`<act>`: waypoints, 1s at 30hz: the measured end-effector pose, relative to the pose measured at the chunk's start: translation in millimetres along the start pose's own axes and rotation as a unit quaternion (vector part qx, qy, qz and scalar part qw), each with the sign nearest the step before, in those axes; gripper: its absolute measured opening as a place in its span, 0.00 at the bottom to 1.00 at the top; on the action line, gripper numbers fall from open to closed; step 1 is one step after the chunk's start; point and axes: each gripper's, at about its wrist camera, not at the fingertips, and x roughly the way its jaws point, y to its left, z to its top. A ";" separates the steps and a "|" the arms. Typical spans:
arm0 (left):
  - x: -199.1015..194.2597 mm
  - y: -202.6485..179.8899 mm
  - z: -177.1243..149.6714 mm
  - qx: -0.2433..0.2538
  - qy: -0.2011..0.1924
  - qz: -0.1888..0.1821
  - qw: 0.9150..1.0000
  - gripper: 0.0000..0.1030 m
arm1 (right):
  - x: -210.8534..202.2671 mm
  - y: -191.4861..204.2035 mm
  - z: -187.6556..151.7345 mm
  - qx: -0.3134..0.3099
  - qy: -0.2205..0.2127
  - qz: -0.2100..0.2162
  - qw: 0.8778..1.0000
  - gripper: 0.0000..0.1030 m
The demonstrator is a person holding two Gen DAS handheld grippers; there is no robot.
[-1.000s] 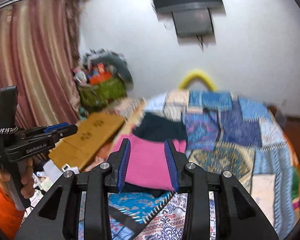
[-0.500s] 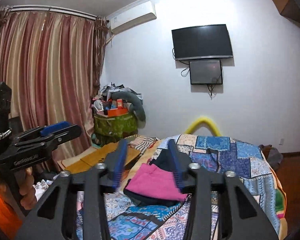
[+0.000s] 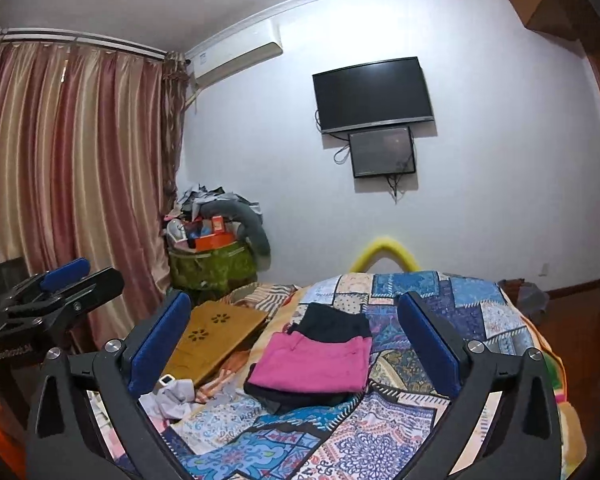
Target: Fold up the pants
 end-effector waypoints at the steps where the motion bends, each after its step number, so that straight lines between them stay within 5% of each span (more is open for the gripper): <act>1: 0.9 -0.1 -0.6 0.000 0.001 0.002 1.000 1.00 | -0.9 -0.4 -0.2 0.000 0.001 -0.002 1.000 1.00; 30: 20.1 0.3 -19.5 -0.012 0.035 0.002 0.999 1.00 | -7.0 0.2 -6.3 -0.010 0.017 -0.024 1.000 1.00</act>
